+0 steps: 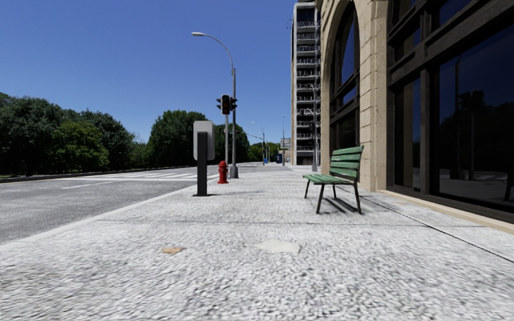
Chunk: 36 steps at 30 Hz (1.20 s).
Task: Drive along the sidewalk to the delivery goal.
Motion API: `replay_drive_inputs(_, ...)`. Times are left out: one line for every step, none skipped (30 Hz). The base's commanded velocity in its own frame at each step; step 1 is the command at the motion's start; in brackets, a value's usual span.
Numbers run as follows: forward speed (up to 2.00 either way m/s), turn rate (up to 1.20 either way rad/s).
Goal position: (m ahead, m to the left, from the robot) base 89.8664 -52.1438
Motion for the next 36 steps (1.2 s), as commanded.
replay_drive_inputs(2.00,0.00)
replay_drive_inputs(2.00,0.00)
replay_drive_inputs(2.00,0.00)
replay_drive_inputs(2.00,0.00)
replay_drive_inputs(2.00,0.00)
replay_drive_inputs(2.00,0.00)
replay_drive_inputs(2.00,0.00)
replay_drive_inputs(2.00,0.00)
replay_drive_inputs(2.00,0.00)
replay_drive_inputs(2.00,0.00)
replay_drive_inputs(2.00,0.00)
replay_drive_inputs(2.00,0.00)
replay_drive_inputs(2.00,0.00)
replay_drive_inputs(2.00,0.00)
replay_drive_inputs(2.00,0.00)
replay_drive_inputs(2.00,0.00)
replay_drive_inputs(2.00,0.00)
replay_drive_inputs(2.00,0.00)
replay_drive_inputs(2.00,0.00)
replay_drive_inputs(2.00,0.00)
replay_drive_inputs(2.00,0.00)
replay_drive_inputs(2.00,0.00)
replay_drive_inputs(2.00,0.00)
replay_drive_inputs(2.00,0.00)
replay_drive_inputs(2.00,0.00)
replay_drive_inputs(2.00,0.00)
replay_drive_inputs(2.00,0.00)
replay_drive_inputs(2.00,0.00)
replay_drive_inputs(2.00,0.00)
replay_drive_inputs(2.00,0.00)
replay_drive_inputs(2.00,0.00)
replay_drive_inputs(2.00,0.00)
replay_drive_inputs(2.00,0.00)
replay_drive_inputs(2.00,0.00)
replay_drive_inputs(2.00,0.00)
replay_drive_inputs(2.00,0.00)
